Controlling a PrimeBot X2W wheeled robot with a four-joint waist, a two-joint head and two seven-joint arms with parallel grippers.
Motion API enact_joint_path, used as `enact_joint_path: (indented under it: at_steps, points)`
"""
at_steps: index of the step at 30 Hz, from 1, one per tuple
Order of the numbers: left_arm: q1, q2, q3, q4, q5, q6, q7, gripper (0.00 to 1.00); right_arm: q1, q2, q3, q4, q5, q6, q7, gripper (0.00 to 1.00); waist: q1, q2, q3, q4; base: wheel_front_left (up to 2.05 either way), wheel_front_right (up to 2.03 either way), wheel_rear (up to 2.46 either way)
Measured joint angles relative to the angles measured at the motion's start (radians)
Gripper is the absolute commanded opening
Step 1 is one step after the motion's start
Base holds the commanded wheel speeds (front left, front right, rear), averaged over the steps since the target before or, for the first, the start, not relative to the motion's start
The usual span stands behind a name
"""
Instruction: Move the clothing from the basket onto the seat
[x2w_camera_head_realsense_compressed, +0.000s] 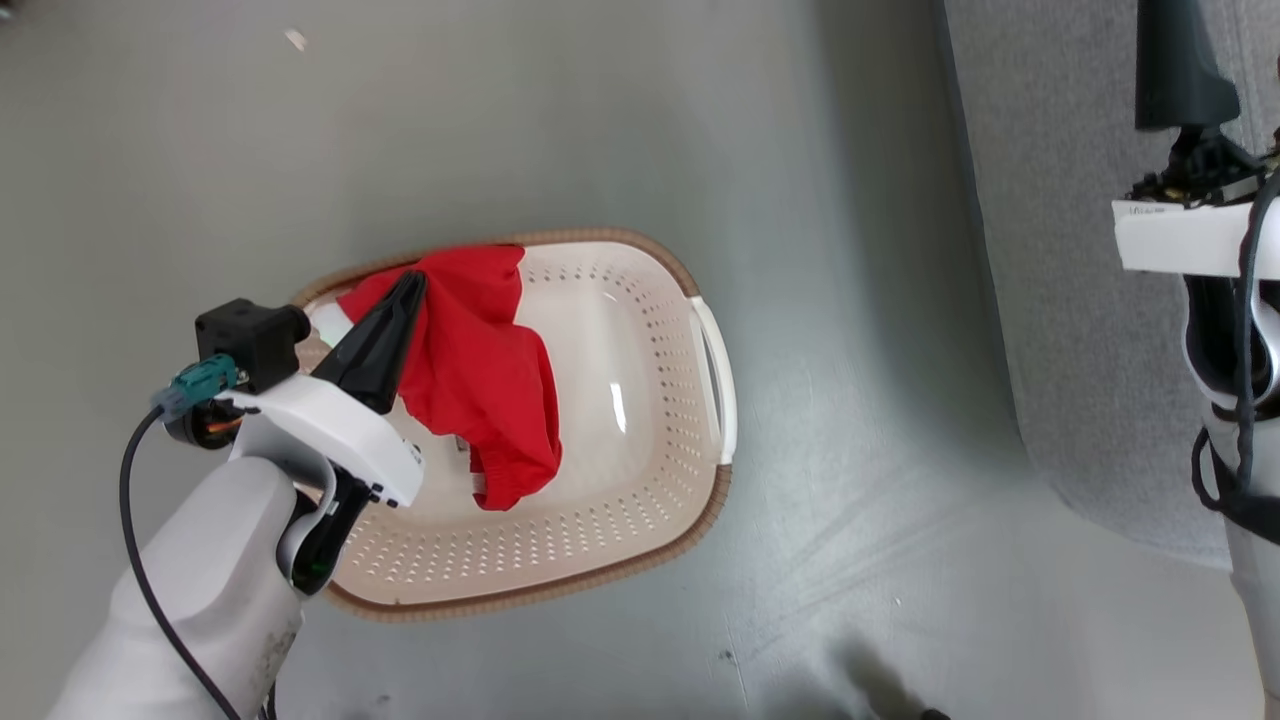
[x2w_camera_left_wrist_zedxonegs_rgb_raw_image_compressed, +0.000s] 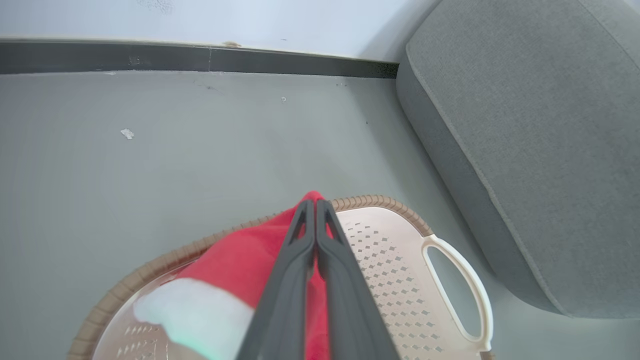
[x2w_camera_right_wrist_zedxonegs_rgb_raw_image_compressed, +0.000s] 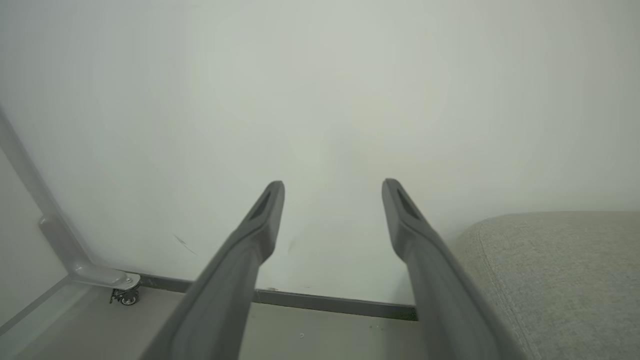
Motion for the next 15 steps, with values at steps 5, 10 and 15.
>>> enact_joint_path:
  at_steps: [5, 10, 15]
  points:
    - [0.039, -0.001, 0.039, -0.023, -0.004, 0.0, -0.001, 0.0, 0.035, -0.011, 0.002, 0.014, -0.001, 0.0, 0.0, 1.0, 0.0, 0.0, -0.048, 0.022, 0.0, 0.0, 0.0]
    - [0.065, -0.006, 0.119, -0.088, 0.0, 0.0, -0.001, 0.0, 0.07, -0.023, 0.001, 0.032, -0.002, 0.0, 0.0, 1.0, 0.0, 0.0, -0.096, 0.045, 0.0, 0.0, 0.0]
    - [0.102, -0.016, 0.194, -0.152, 0.023, 0.001, -0.001, 0.0, 0.097, -0.035, 0.001, 0.042, -0.002, 0.0, 0.0, 1.0, 0.0, 0.0, -0.144, 0.068, 0.0, 0.0, 0.0]
